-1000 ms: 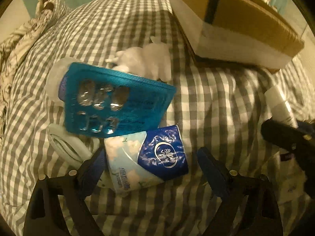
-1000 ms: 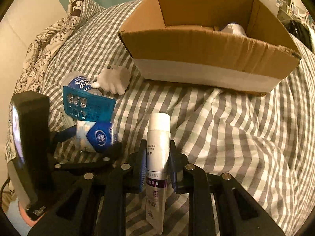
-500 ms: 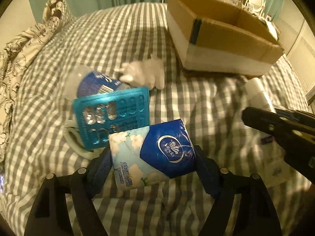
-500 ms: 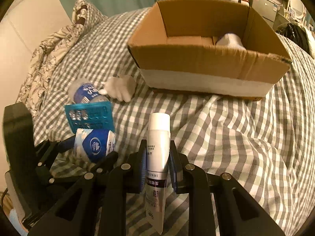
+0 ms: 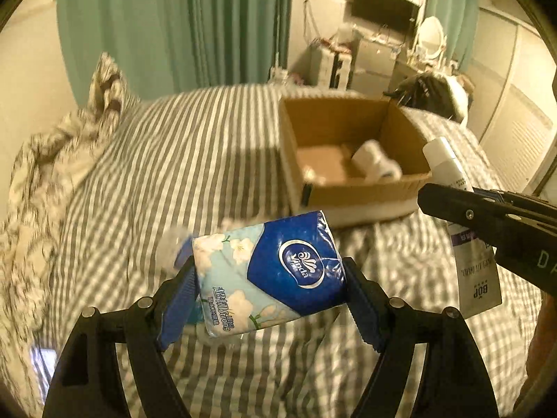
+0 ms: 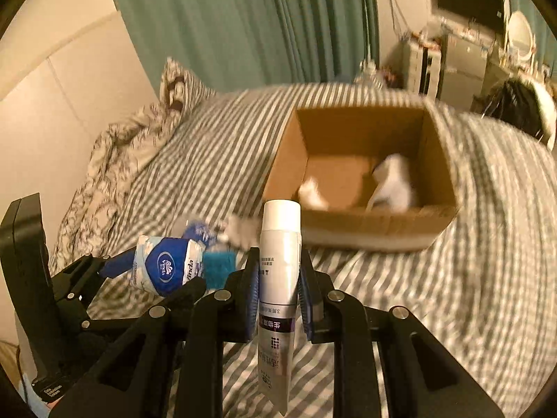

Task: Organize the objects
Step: 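Lower the tissue pack and spray can into the box and release both, then grasp the teal blister pack with the left gripper while the right grasps the green clip, then carry the blister pack and green clip into the box and release both, then grasp the water bottle with the left gripper while the right grasps the white plush toy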

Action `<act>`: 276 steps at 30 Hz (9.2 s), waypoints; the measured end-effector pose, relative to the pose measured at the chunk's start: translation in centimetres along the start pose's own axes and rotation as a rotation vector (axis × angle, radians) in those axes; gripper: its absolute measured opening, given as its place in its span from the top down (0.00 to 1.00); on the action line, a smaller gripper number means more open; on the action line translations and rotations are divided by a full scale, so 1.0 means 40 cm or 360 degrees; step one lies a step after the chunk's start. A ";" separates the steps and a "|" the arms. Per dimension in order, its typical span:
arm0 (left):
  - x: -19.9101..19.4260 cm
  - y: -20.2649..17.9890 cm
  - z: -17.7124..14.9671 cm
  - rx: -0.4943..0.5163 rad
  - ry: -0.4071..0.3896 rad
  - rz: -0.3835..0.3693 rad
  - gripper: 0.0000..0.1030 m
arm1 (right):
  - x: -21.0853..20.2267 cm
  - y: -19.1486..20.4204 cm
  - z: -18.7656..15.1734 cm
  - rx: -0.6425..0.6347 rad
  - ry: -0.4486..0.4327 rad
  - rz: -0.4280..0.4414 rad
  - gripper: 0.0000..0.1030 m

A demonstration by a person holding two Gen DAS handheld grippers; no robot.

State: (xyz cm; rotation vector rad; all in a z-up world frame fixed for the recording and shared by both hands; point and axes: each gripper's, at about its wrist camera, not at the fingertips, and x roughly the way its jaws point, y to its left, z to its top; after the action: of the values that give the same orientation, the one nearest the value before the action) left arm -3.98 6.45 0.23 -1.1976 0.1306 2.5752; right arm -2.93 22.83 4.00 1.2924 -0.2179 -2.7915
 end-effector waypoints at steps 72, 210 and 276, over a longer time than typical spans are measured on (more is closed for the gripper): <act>-0.157 0.203 0.195 -0.0113 -0.0347 0.0247 0.00 | -0.036 0.052 0.051 -0.0028 -0.0179 -0.0191 0.00; 0.226 -0.211 0.350 0.0312 -0.0162 -0.0117 0.92 | 0.169 -0.285 0.143 0.0234 -0.0205 -0.0188 0.91; 0.331 0.190 -0.089 0.0169 0.0248 0.0247 0.02 | 0.405 0.052 -0.154 0.0065 0.0316 -0.0164 0.23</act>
State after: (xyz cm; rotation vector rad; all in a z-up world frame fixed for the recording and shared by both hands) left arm -11.74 1.50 -12.45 -1.3967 0.4039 2.5643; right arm -8.73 18.33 -11.83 1.6221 -0.2042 -2.7279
